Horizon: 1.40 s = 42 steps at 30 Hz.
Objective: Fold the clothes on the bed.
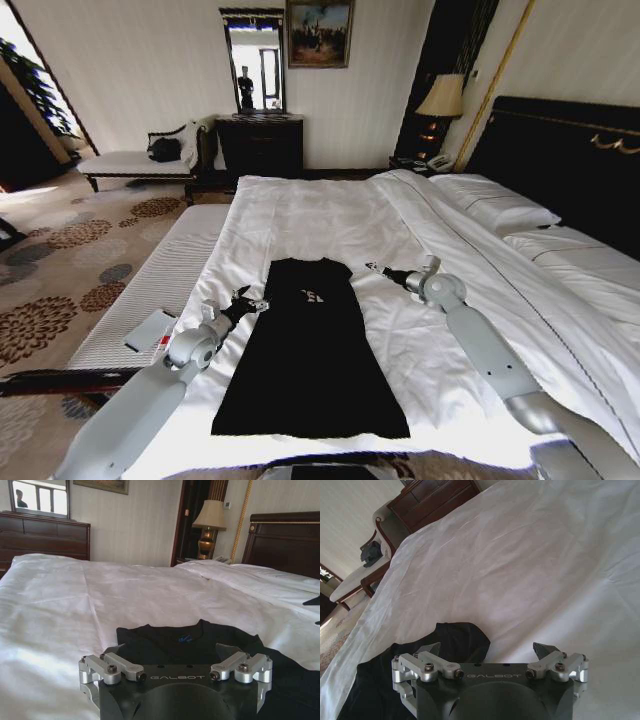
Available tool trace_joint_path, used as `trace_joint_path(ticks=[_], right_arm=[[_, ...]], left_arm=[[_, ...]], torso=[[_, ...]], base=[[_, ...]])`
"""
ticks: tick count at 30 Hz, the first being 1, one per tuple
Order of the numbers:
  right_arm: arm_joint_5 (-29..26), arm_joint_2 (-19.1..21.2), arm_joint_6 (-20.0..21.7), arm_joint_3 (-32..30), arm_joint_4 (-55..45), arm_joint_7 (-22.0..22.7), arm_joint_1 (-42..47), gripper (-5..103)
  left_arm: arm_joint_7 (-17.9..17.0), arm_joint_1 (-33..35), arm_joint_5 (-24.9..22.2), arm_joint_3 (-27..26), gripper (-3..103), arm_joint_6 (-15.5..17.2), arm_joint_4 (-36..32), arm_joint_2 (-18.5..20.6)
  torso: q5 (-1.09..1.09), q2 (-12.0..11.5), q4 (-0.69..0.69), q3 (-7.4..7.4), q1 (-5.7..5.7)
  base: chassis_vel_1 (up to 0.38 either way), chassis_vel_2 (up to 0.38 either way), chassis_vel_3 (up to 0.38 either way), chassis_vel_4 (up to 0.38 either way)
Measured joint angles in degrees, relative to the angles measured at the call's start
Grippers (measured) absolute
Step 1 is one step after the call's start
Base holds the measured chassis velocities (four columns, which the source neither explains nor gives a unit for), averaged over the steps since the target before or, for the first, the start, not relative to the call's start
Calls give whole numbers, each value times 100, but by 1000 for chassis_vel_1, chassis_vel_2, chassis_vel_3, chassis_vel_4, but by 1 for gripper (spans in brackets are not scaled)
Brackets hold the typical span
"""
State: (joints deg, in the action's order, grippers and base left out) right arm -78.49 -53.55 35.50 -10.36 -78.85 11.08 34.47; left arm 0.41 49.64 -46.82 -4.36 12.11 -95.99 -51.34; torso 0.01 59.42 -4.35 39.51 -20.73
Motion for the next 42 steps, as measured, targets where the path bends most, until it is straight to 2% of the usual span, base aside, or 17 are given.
trace_joint_path(ticks=[2,6,7,10,16,17,24,26,28,38,42], right_arm=[[12,-2,3,13,54,-30,-28,100],[53,-35,6,21,230,-100,-86,100],[53,-35,6,21,230,-100,-86,100],[76,-60,8,17,294,-109,-101,100],[90,-75,20,56,356,-121,-152,100],[90,-75,20,56,356,-121,-152,100],[85,-34,32,163,366,-125,-218,100],[84,-22,33,163,366,-125,-217,100],[79,3,34,167,364,-125,-215,100],[58,-10,43,248,301,-112,-235,100],[42,12,50,248,296,-108,-230,100]], left_arm=[[-1,-210,-107,86,100,18,220,-82],[-2,-1055,-535,469,100,91,1127,-419],[-2,-1055,-535,469,100,91,1127,-419],[-3,-1559,-701,704,100,133,1832,-683],[-3,-2127,-850,737,100,186,2890,-1111],[-3,-2127,-850,737,100,186,2890,-1111],[-3,-2702,-587,740,100,131,4020,-1572],[-2,-2801,-538,740,100,116,4209,-1684],[-2,-2998,-424,746,100,90,4595,-1964],[0,-3290,18,823,100,87,5404,-2569],[0,-3369,120,823,100,78,5600,-2684]], torso=[[-2,0,0,0,0],[0,0,1,0,0],[0,0,1,0,0],[1,0,1,0,0],[-1,-1,2,0,-1],[-1,-1,2,0,-1],[0,0,5,0,0],[0,0,4,0,0],[0,0,-1,0,0],[0,0,4,0,1],[1,0,2,0,1]], base=[[0,0,0,0],[0,0,0,0],[0,0,0,0],[0,0,0,0],[0,0,0,0],[0,0,0,0],[0,0,0,0],[0,0,0,0],[0,0,0,0],[0,0,0,0],[0,0,0,0]])
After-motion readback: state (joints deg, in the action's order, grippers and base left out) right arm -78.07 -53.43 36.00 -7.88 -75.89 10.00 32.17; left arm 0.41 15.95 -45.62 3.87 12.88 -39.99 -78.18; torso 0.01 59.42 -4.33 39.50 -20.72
